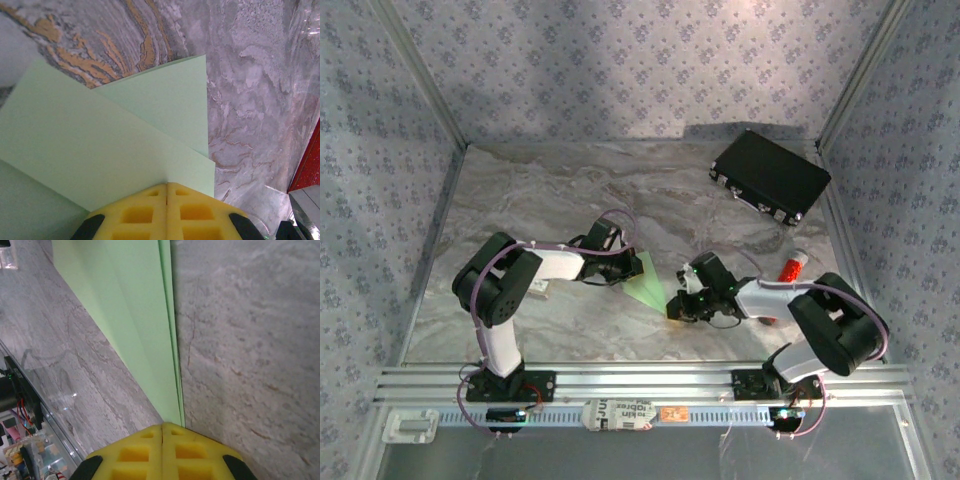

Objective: Fold a paper plane with a square sheet of paper (pick it up from the middle)
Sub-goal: Fourth fold the wing at the center of the table.

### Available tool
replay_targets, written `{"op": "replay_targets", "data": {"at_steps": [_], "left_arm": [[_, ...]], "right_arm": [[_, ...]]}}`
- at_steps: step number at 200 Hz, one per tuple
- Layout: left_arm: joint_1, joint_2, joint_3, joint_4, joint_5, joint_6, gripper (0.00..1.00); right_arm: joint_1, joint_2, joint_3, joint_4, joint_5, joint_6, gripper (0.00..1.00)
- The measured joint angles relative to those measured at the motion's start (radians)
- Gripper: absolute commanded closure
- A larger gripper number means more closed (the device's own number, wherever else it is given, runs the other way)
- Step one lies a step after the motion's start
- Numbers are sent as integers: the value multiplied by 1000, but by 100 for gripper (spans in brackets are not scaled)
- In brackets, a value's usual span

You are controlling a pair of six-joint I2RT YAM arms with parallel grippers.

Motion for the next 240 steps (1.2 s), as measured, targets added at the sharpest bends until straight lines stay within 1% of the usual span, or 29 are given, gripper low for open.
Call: {"op": "replay_targets", "data": {"at_steps": [44, 71, 91, 116, 130, 148, 171, 196, 212, 240], "left_arm": [[0, 0, 0, 0, 0, 0, 94], [0, 0, 0, 0, 2, 0, 94], [1, 0, 0, 0, 3, 0, 94], [2, 0, 0, 0, 3, 0, 94], [2, 0, 0, 1, 5, 0, 93], [2, 0, 8, -11, 6, 4, 90], [0, 0, 35, -53, 2, 16, 86], [-1, -4, 50, -83, -5, 16, 85], [-7, -15, 52, -97, -14, 16, 85], [-46, -58, 51, -97, -29, -5, 91]], "right_arm": [[-8, -67, -28, -32, 6, 5, 95], [-9, -92, 6, -57, 7, 7, 95], [-9, -61, 72, -60, 7, 7, 95], [-9, 27, 138, -42, 12, 7, 95], [-9, 74, 140, -35, 16, 7, 96], [-10, 115, 130, -35, 18, 6, 99], [-11, 115, 119, -10, 16, 5, 100], [-11, 115, 109, 13, 14, 5, 100], [-11, 116, 109, 15, 14, 8, 100], [-11, 117, 109, 17, 13, 8, 100]]}}
